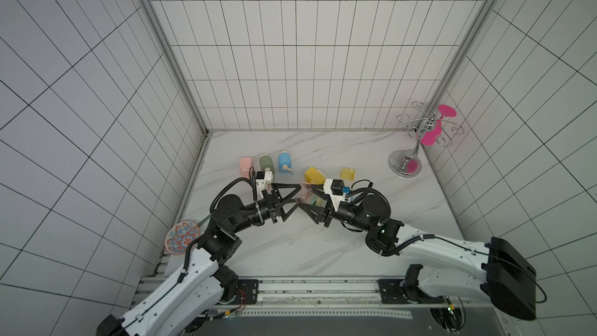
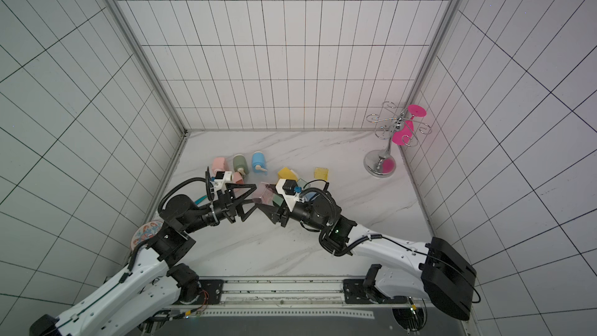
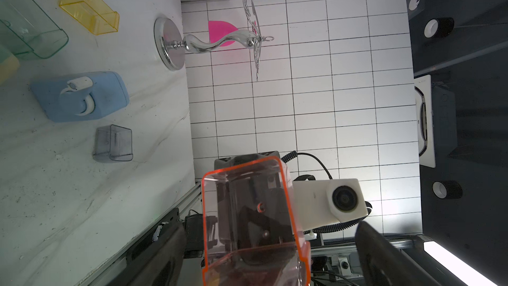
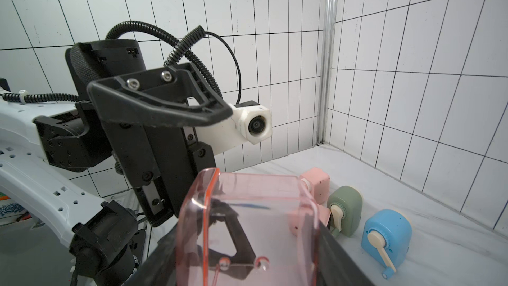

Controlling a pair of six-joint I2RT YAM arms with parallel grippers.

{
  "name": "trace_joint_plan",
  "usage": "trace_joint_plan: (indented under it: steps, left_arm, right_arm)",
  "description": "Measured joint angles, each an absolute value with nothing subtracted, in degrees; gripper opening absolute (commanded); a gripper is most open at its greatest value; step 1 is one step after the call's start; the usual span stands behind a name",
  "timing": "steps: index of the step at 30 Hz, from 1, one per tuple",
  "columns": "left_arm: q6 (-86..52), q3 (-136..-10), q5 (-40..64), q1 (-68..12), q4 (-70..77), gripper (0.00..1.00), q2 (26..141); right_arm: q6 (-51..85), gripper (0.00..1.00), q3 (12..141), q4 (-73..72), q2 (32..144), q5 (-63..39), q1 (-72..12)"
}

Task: Put the tray back into the pencil sharpener
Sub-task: Pick up the container from the center of the board.

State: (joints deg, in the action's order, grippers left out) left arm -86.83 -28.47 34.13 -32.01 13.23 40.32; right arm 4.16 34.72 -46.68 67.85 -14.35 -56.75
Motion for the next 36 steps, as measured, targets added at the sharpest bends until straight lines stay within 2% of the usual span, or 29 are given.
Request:
trace_joint_plan:
  steps: [8,15,18,32,36]
  left_arm:
    - [-88.60,-27.81,34.20,-34.09,15.64,0.95,41.89]
    - [-90.80,-27.79,34.22,-34.30,17.58,0.81,42.24]
    - [-91.96,-27.51,34.13,-34.30,19.27,0.78,42.35]
    - [-93.25,-27.07,34.17,-34.46,20.86,0.49,43.20]
    - [-93.01,-27.07,34.20,-34.46,20.78,0.45,43.44]
  right_arm:
    - [3.95,0.42,34.72,-52.14,72.01,-16.78,-56.82]
    - [3.16,0.43,34.72,-57.12,75.24,-16.71,-57.17]
    - [2.70,0.43,34.70,-60.53,76.69,-16.53,-57.17]
    - [1.98,0.44,33.74,-67.55,78.91,-15.81,-57.30]
    - [1.89,0.58,33.43,-67.99,79.02,-15.42,-57.47]
